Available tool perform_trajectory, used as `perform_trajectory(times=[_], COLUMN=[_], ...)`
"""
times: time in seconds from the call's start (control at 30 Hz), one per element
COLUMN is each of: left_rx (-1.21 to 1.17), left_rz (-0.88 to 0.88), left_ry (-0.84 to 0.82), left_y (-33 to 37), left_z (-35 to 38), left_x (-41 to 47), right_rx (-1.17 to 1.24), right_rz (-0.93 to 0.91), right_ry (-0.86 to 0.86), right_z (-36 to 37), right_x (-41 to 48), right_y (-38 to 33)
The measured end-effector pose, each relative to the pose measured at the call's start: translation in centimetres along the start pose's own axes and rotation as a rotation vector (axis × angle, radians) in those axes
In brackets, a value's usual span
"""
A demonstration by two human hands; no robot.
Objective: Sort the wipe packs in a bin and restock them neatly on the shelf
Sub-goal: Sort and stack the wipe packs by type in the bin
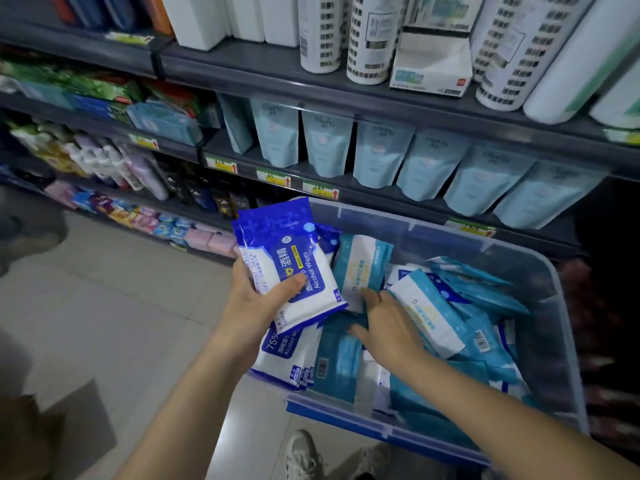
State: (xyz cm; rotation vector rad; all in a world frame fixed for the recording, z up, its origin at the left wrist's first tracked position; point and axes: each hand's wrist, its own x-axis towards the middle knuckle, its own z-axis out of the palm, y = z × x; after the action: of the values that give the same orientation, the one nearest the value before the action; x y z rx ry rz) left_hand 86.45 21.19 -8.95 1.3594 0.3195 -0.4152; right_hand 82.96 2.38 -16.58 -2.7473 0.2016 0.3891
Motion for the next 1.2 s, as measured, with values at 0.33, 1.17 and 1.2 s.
perform_trajectory(times=[0.33,1.17,1.2], left_rx=[0.061,0.085,0.084], left_rz=[-0.026,-0.005,-0.006], left_ry=[-0.005,-0.009,-0.008], left_y=[0.3,-0.2,-0.2], left_z=[0.1,-0.5,-0.5], left_x=[0.3,-0.3,-0.3], right_rx=[-0.387,0.055,0.148], right_rz=[-0.196,-0.145,-0.12], right_ry=[0.213,-0.029,-0.021], right_z=[-1.5,1.5,1.0], right_x=[3.5,-0.9,-1.0], right_y=[0.3,1.4,1.4])
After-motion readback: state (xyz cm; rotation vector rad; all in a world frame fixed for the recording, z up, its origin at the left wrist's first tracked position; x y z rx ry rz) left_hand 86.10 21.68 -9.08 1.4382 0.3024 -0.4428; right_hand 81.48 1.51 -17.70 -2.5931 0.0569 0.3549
